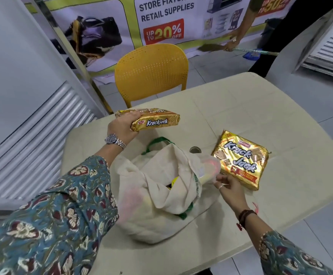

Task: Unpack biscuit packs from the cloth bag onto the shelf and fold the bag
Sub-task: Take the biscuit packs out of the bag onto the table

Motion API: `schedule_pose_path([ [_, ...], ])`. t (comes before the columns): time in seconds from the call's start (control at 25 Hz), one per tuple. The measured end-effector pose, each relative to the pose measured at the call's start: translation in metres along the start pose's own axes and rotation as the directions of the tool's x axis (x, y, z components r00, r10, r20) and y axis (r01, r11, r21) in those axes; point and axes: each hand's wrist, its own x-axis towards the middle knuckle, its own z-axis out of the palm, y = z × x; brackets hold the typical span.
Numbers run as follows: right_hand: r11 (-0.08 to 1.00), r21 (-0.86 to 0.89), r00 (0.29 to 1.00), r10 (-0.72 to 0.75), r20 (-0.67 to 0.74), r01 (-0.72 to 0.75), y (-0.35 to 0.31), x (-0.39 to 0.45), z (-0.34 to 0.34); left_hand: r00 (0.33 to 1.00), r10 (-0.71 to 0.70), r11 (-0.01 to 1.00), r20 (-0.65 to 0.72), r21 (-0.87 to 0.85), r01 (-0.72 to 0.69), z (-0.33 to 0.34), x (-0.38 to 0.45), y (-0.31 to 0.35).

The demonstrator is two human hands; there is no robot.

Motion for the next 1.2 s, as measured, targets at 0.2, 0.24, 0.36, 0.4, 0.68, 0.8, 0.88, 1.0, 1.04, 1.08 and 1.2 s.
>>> schedule_pose_path([
  [0.2,0.999,0.026,0.998,-0.037,-0.058,0.039,0.006,0.002,0.008,0.991,-0.037,0.993,0.127,0.116,0.022,0.047,-0.005,-0.041],
  [0.24,0.998,0.030,0.996,-0.044,-0.071,0.047,0.006,0.001,0.009,0.988,-0.012,0.992,0.153,0.129,-0.008,0.053,-0.011,-0.048],
  [0.36,0.998,0.049,0.994,-0.038,-0.103,0.043,0.007,0.000,0.010,0.962,-0.019,0.992,0.273,0.127,-0.016,0.066,-0.031,-0.058],
  [0.4,0.998,0.056,0.993,-0.033,-0.109,0.039,0.007,0.000,0.011,0.945,-0.066,0.990,0.320,0.139,0.022,0.070,-0.038,-0.058],
  [0.68,0.994,-0.039,0.969,-0.112,-0.219,0.106,-0.010,-0.018,0.017,0.860,-0.190,0.972,0.474,0.213,0.097,0.073,-0.070,-0.052],
  [0.8,0.865,-0.284,0.871,-0.467,-0.156,0.413,-0.037,-0.031,0.032,0.873,-0.126,0.968,0.471,-0.133,0.211,0.054,-0.084,-0.023],
  [0.88,0.726,-0.317,0.784,-0.611,0.113,0.611,-0.059,-0.034,0.051,0.847,-0.026,0.895,0.531,-0.365,0.256,0.041,-0.102,-0.003],
  [1.0,0.516,-0.443,0.674,-0.467,0.572,0.733,-0.078,-0.034,0.081,0.763,0.092,0.928,0.640,-0.332,0.166,0.024,-0.133,0.009],
  [1.04,0.437,-0.521,0.674,-0.370,0.639,0.733,-0.080,-0.031,0.088,0.748,0.106,0.946,0.655,-0.299,0.127,0.019,-0.139,0.010],
  [1.08,0.358,-0.592,0.689,-0.293,0.663,0.722,-0.081,-0.029,0.092,0.742,0.114,0.962,0.661,-0.260,0.084,0.015,-0.145,0.009],
  [1.2,0.192,-0.689,0.713,-0.265,0.649,0.698,-0.075,-0.026,0.090,0.750,0.123,0.992,0.650,-0.085,-0.089,0.006,-0.162,0.011],
])
